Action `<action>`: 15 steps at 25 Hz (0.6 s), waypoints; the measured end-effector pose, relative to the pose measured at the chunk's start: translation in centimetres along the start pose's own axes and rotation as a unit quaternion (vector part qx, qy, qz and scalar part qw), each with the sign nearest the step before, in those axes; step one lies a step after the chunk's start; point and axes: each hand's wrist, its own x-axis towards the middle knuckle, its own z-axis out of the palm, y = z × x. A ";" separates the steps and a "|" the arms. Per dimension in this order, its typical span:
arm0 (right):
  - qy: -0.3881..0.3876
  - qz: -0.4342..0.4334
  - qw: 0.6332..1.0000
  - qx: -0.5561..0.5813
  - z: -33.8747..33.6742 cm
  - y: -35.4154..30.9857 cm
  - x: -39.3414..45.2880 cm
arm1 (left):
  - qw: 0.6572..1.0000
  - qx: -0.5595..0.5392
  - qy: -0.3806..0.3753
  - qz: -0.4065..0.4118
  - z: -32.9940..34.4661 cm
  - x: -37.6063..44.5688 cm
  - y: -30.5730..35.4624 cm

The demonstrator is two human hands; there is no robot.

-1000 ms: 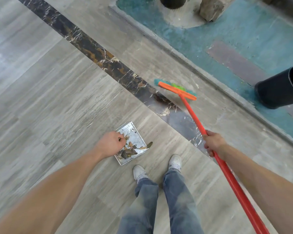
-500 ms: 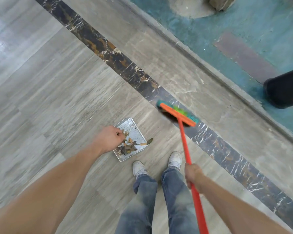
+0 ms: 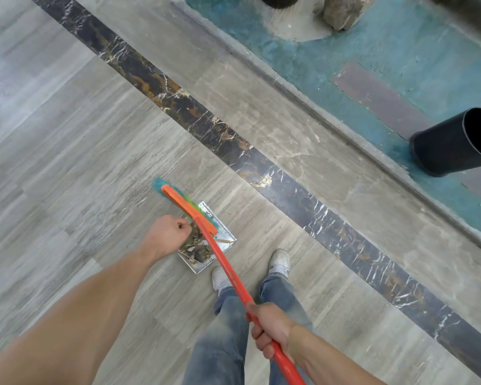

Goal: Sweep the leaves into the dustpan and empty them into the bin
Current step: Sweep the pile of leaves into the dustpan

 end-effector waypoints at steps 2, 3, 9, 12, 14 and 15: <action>0.011 -0.023 1.000 -0.002 -1.8 -0.3 -1.0 | 1.000 0.002 -0.001 -0.005 0.2 -0.9 -0.7; 0.016 -0.031 0.999 0.007 -3.0 -0.6 -1.1 | 1.000 -0.001 -0.003 -0.005 0.3 -1.3 -0.9; 0.177 -0.104 0.978 -0.042 -9.9 -6.5 3.8 | 0.999 -0.040 -0.013 -0.015 0.4 -1.9 -1.7; 0.278 -0.111 0.943 -0.149 -10.9 -9.7 8.6 | 0.999 -0.025 -0.020 -0.017 0.7 -1.9 -1.5; 0.296 -0.100 0.927 -0.209 -10.0 -10.6 11.4 | 0.999 -0.039 -0.009 -0.021 0.4 -1.4 -1.4; 0.296 -0.094 0.920 -0.239 -9.2 -10.2 12.3 | 0.999 -0.045 -0.004 -0.024 0.2 -1.0 -1.4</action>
